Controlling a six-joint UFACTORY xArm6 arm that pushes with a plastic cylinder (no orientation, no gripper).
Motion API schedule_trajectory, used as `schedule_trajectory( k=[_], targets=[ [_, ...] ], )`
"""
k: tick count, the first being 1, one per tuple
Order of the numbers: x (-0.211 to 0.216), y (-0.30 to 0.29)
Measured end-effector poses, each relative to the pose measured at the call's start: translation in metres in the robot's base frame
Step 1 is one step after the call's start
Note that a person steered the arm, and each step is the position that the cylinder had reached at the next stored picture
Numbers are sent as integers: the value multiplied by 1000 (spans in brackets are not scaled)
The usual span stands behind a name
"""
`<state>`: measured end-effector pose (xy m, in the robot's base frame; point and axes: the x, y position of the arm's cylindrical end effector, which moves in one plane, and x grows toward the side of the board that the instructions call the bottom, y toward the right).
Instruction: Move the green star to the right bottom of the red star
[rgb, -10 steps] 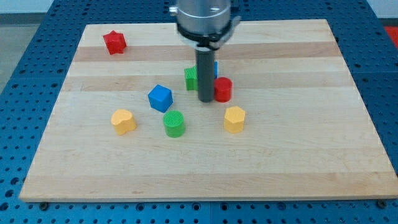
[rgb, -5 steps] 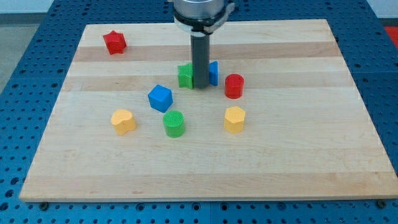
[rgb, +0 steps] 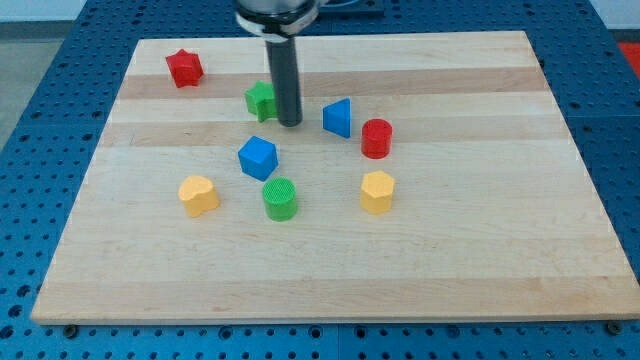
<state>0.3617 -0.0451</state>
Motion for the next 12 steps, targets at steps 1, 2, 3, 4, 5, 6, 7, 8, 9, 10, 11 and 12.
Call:
schedule_trajectory(
  k=[1, 2, 3, 4, 5, 6, 7, 8, 9, 10, 11, 12],
  targets=[
    [-10, -2],
    [-11, -33],
    [-11, -64],
    [-11, -68],
    [-12, -73],
    [-16, -84],
    [-17, -69],
    [-27, -50],
    [-29, -68],
    [-29, -98],
    [-29, -117],
    [-29, -110]
  ],
)
